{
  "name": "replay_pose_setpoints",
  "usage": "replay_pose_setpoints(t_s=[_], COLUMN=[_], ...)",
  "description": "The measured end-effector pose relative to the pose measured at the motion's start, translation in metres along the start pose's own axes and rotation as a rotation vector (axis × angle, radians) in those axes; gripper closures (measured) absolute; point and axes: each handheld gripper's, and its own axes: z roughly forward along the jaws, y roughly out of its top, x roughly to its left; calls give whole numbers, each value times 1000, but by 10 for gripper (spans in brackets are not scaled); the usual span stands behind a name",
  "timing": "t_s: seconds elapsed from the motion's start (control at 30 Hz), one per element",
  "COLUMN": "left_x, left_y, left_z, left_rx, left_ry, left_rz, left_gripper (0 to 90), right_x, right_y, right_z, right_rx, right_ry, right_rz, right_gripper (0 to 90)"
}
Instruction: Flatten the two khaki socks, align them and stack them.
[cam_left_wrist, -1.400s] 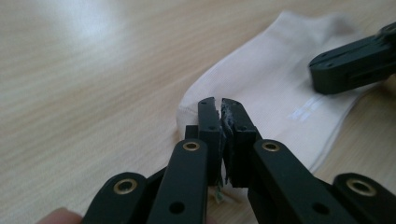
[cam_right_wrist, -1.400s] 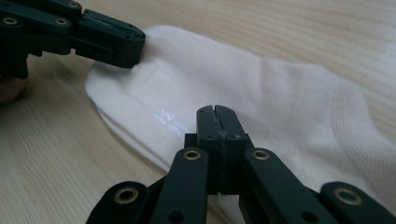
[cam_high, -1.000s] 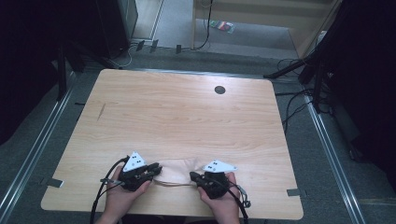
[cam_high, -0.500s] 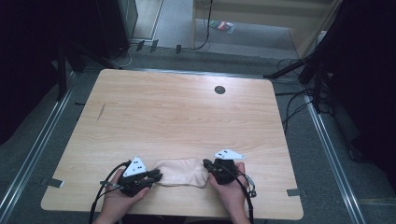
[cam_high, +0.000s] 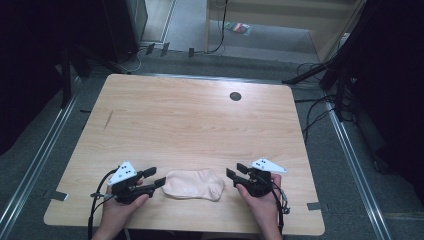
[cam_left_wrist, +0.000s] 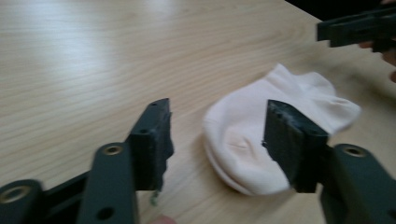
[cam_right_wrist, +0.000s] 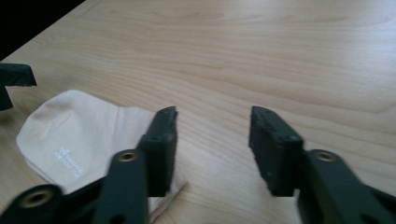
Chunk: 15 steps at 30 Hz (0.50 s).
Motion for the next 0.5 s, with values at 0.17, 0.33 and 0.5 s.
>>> replay_pose_setpoints(t_s=[0.17, 0.33, 0.5], left_x=[14, 23, 35], left_y=[2, 2, 2], left_z=[-9, -16, -24], left_rx=[-29, -37, -46], left_ry=[105, 129, 152], left_rz=[-32, -55, -88], left_gripper=[214, 178, 156], right_x=[-6, -11, -19], right_y=[2, 3, 3], right_z=[-3, -6, -12], right_rx=[-14, -26, -31], right_ry=[-57, -68, -79], right_rz=[-16, -14, -9], right_gripper=[214, 151, 138])
